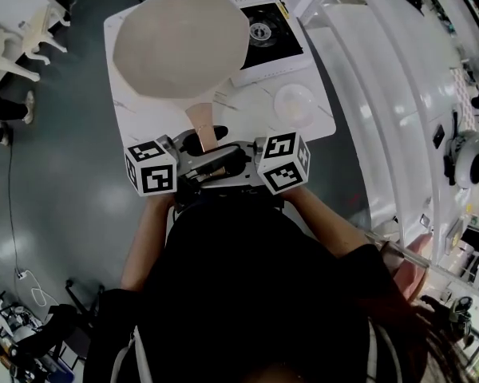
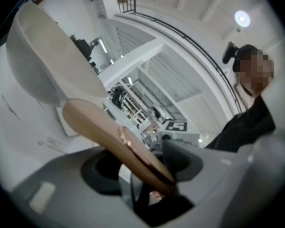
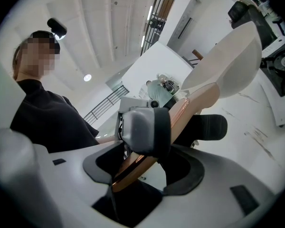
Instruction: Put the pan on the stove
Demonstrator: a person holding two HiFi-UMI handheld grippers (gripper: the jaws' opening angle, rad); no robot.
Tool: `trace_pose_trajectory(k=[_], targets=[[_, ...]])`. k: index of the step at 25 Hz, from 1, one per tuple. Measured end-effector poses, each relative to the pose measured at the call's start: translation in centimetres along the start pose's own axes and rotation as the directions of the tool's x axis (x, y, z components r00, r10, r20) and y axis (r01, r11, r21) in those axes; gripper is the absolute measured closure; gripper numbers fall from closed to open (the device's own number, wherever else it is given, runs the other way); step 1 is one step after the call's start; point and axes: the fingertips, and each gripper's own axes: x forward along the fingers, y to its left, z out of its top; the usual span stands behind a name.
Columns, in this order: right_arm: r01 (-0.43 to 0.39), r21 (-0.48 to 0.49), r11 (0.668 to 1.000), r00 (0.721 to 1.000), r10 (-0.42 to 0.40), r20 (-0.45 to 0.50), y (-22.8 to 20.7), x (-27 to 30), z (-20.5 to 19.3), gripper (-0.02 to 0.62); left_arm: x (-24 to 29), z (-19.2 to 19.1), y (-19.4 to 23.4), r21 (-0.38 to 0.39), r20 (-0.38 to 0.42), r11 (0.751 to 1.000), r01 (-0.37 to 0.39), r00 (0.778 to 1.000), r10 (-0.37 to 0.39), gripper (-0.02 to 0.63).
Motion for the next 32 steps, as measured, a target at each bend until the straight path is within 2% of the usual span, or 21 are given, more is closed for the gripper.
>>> trace_pose_trajectory(k=[14, 32], targets=[[0.114, 0.016, 0.993, 0.988, -0.115, 0.105, -1.1, -4.6, 1.2, 0.359, 5.2, 0.8, -0.8, 0.011, -0.093, 0.993, 0.117, 0.989, -0.115, 0.348], [0.238, 0.058, 0.969, 0.942, -0.245, 0.227, -4.5, -9.3, 4.1, 0.359, 10.6, 3.0, 0.3, 0.003, -0.219, 0.971, 0.241, 0.947, -0.235, 0.347]])
